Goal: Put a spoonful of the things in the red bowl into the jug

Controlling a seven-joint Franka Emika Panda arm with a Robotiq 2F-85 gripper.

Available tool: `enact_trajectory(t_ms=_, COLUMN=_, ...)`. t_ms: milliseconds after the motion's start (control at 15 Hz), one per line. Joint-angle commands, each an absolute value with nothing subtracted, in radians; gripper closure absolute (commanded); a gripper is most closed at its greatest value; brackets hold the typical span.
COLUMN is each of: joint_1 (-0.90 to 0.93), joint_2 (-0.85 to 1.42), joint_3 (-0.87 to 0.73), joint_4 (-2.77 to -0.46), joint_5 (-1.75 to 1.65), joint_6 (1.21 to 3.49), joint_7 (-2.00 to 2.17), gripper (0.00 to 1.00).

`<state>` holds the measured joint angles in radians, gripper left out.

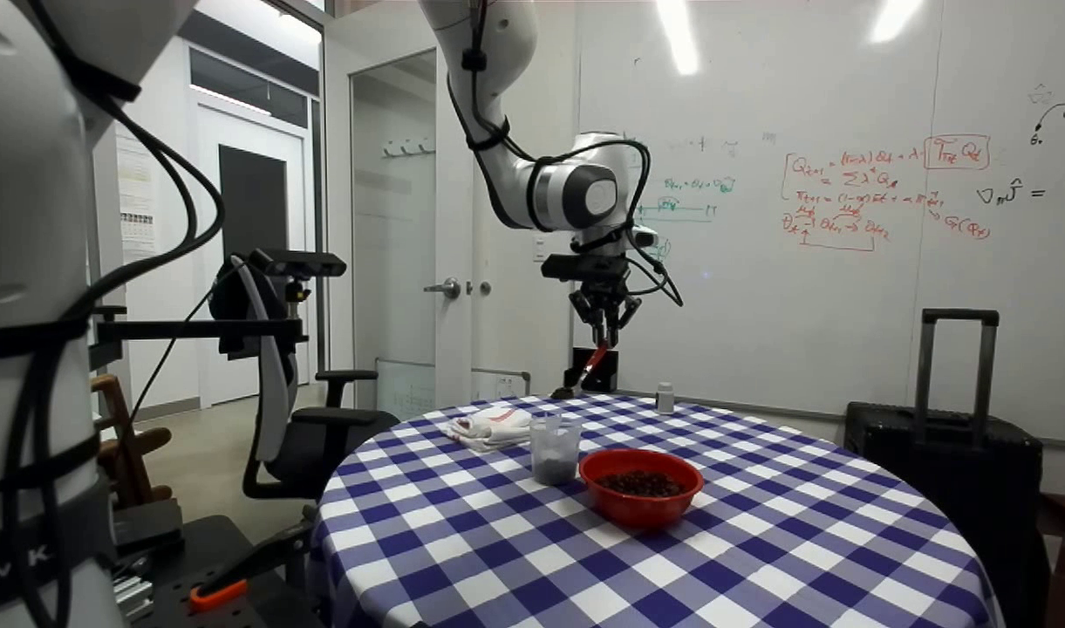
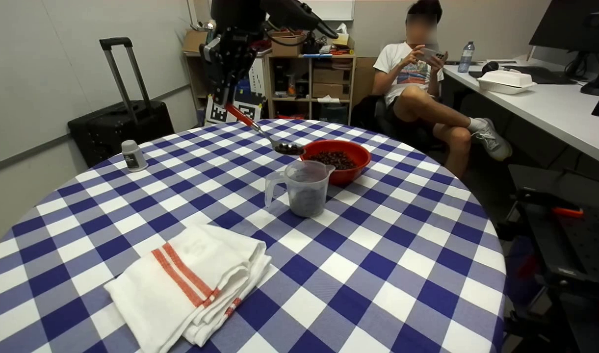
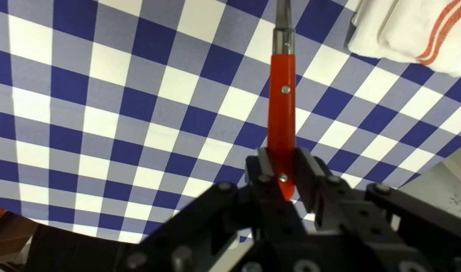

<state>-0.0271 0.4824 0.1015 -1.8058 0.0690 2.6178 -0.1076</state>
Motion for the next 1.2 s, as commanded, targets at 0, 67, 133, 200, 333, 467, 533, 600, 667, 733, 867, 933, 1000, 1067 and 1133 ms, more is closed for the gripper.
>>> enact_trajectory(t_ms=0, joint_1=-0.023, joint_2=0.479, joint_3=0.088, joint_4=-1.815, joint_5=0.091, joint_6=2.665, joint_7=-0.070, gripper=0.95)
enact_trajectory(t_ms=67, joint_1=-0.023, joint_2=0.470, joint_3=0.083, joint_4=-1.828, joint_5=0.086, joint_6=2.678, joint_7=-0.066, gripper=0.95)
enact_trajectory(t_ms=133, joint_1=-0.028, joint_2=0.460, joint_3=0.080, joint_4=-1.843, joint_5=0.087, joint_6=2.685, joint_7=-0.065, gripper=0.95)
enact_trajectory(t_ms=200, joint_1=-0.030, joint_2=0.454, joint_3=0.076, joint_4=-1.853, joint_5=0.086, joint_6=2.693, joint_7=-0.062, gripper=0.95)
enact_trajectory(t_ms=333, joint_1=-0.036, joint_2=0.439, joint_3=0.068, joint_4=-1.882, joint_5=0.085, joint_6=2.718, joint_7=-0.060, gripper=0.95)
enact_trajectory(t_ms=467, joint_1=-0.038, joint_2=0.428, joint_3=0.059, joint_4=-1.909, joint_5=0.082, joint_6=2.742, joint_7=-0.052, gripper=0.95)
enact_trajectory(t_ms=533, joint_1=-0.037, joint_2=0.423, joint_3=0.054, joint_4=-1.922, joint_5=0.081, joint_6=2.754, joint_7=-0.046, gripper=0.95)
enact_trajectory(t_ms=600, joint_1=-0.037, joint_2=0.417, joint_3=0.051, joint_4=-1.935, joint_5=0.082, joint_6=2.762, joint_7=-0.039, gripper=0.95)
enact_trajectory(t_ms=667, joint_1=-0.034, joint_2=0.409, joint_3=0.048, joint_4=-1.950, joint_5=0.081, joint_6=2.771, joint_7=-0.028, gripper=0.95)
enact_trajectory(t_ms=733, joint_1=-0.031, joint_2=0.402, joint_3=0.044, joint_4=-1.964, joint_5=0.080, joint_6=2.784, joint_7=-0.018, gripper=0.95)
enact_trajectory(t_ms=867, joint_1=-0.022, joint_2=0.387, joint_3=0.035, joint_4=-1.992, joint_5=0.075, joint_6=2.816, joint_7=0.011, gripper=0.95)
enact_trajectory(t_ms=933, joint_1=-0.015, joint_2=0.378, joint_3=0.027, joint_4=-2.008, joint_5=0.071, joint_6=2.835, joint_7=0.033, gripper=0.95)
enact_trajectory(t_ms=1000, joint_1=-0.009, joint_2=0.370, joint_3=0.019, joint_4=-2.022, joint_5=0.067, joint_6=2.849, joint_7=0.052, gripper=0.95)
enact_trajectory(t_ms=1067, joint_1=0.000, joint_2=0.363, joint_3=0.008, joint_4=-2.037, joint_5=0.063, joint_6=2.865, joint_7=0.074, gripper=0.95)
enact_trajectory(t_ms=1133, joint_1=0.007, joint_2=0.356, joint_3=0.000, joint_4=-2.052, joint_5=0.060, joint_6=2.881, joint_7=0.092, gripper=0.95)
